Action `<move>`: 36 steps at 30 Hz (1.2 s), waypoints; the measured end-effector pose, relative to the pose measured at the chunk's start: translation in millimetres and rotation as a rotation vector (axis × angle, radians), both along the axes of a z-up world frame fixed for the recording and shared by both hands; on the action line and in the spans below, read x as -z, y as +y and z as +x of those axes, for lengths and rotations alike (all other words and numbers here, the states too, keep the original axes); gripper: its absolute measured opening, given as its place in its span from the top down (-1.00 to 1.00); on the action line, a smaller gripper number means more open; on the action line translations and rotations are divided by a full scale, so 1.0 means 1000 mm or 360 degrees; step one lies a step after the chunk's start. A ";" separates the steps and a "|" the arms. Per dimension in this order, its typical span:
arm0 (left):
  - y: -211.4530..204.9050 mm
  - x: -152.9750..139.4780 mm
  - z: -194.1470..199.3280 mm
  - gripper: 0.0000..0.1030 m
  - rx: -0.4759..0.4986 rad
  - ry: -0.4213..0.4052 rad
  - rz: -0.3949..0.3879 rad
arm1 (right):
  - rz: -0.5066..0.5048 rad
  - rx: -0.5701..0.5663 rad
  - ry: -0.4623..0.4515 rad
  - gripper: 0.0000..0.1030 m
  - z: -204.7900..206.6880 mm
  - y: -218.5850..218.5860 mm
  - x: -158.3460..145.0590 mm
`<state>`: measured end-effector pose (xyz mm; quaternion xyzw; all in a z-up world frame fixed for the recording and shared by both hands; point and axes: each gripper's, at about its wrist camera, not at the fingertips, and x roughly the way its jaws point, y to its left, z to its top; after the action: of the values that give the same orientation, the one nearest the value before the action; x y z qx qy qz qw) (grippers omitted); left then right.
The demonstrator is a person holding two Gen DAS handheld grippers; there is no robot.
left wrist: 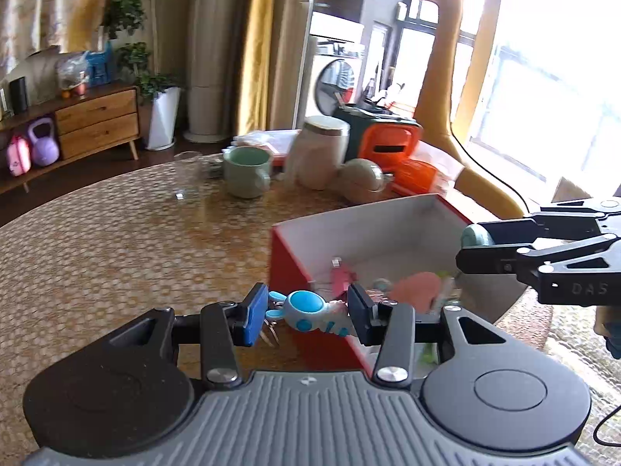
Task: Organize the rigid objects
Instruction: 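Carry the teal ball and figure over into the red-and-white box with both tools, then lower the ball and figure into the box and open both tools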
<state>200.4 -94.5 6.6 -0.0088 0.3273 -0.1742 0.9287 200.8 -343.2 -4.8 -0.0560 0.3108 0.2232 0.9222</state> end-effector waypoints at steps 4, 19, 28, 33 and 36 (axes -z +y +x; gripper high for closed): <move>-0.027 -0.001 0.004 0.14 0.0059 0.0002 0.0020 | -0.0015 0.0069 0.0017 0.27 0.000 -0.022 0.011; -0.115 0.039 0.047 0.14 0.0180 0.0144 0.0124 | -0.0127 0.0196 0.0119 0.27 0.036 -0.074 0.062; -0.138 0.064 0.082 0.14 0.0178 0.0213 0.0195 | -0.0193 0.0132 0.0182 0.27 0.058 -0.073 0.085; -0.144 0.077 0.098 0.14 0.0194 0.0322 0.0177 | -0.0198 0.0095 0.0213 0.27 0.062 -0.075 0.090; -0.149 0.081 0.104 0.14 0.0219 0.0385 0.0226 | -0.0215 0.0080 0.0216 0.25 0.061 -0.074 0.090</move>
<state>304.3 -243.3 -74.9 0.0584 0.4483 -0.2116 0.8665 261.9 -417.1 -95.0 -0.0949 0.3882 0.1817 0.8985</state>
